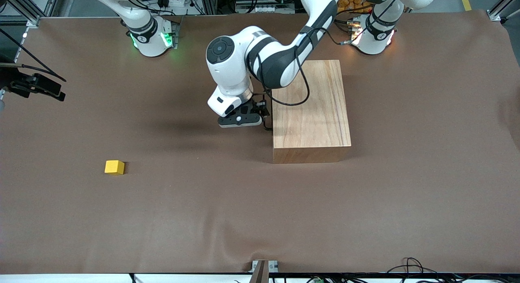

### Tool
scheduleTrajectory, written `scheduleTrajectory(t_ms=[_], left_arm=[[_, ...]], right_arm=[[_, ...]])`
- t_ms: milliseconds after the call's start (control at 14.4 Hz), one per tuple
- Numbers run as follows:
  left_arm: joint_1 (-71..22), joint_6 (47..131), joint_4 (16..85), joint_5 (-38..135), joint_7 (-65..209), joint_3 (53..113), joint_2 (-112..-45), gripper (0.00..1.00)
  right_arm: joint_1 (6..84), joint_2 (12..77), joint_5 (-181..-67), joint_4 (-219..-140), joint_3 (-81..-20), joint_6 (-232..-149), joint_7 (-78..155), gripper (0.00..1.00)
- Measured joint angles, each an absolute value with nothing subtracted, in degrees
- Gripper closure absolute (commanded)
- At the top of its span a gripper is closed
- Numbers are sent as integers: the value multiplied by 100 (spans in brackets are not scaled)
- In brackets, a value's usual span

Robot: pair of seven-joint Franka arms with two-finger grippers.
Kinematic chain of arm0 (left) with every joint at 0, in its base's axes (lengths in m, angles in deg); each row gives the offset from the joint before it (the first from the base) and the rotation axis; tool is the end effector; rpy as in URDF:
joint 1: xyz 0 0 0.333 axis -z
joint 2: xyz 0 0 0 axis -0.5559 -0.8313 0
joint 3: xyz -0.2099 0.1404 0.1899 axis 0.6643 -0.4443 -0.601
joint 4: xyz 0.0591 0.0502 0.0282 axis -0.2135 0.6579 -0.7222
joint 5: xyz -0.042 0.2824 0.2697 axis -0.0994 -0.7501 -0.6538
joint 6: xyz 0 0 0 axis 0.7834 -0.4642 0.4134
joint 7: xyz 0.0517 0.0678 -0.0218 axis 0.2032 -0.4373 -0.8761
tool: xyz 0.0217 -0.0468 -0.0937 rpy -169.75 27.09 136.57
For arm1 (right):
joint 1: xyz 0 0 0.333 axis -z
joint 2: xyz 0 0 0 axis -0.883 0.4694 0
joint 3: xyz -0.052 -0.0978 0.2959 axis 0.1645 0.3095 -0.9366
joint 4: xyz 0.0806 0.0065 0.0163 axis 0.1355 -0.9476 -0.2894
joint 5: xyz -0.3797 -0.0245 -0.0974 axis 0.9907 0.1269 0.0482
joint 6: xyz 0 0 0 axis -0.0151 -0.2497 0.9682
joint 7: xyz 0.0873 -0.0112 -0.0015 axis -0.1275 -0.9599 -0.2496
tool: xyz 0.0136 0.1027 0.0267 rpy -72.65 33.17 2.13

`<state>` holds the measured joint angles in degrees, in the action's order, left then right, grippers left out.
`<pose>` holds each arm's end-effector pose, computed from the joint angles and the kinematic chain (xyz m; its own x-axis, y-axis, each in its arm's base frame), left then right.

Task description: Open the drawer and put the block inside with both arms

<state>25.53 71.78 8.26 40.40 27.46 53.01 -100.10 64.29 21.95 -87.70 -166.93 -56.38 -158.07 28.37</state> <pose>0.4698 -0.5976 0.3698 0.9977 -0.0072 0.0671 0.0015 -0.9917 -0.1285 0.5498 -0.0142 0.6334 0.9908 -0.1132 -0.0743 -0.1135 -0.9935 0.0005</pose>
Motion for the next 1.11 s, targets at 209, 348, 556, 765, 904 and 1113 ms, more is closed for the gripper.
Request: scheduleTrajectory(t_ms=[209, 348, 556, 765, 904, 1113], left_arm=[[2679, 6732, 821, 4039, 2746, 5300, -10088, 0], [2727, 6425, 818, 4039, 2746, 5300, -10090, 0], [2743, 6378, 818, 4039, 2748, 5301, -10155, 0], [2779, 6386, 815, 4039, 2748, 5301, -10276, 0], [2789, 6389, 812, 4039, 2750, 5302, -10287, 0], [2797, 6383, 801, 4039, 2754, 5334, -10287, 0]], right_arm=[[6429, 2195, -8770, -16692, -5638, -15819, 2837, 0], [6429, 2195, -8770, -16692, -5639, -15821, 2837, 0], [6429, 2195, -8770, -16692, -5638, -15822, 2836, 0], [6429, 2195, -8770, -16692, -5638, -15822, 2836, 0], [6429, 2195, -8770, -16692, -5638, -15822, 2836, 0], [6429, 2195, -8770, -16692, -5639, -15823, 2836, 0]])
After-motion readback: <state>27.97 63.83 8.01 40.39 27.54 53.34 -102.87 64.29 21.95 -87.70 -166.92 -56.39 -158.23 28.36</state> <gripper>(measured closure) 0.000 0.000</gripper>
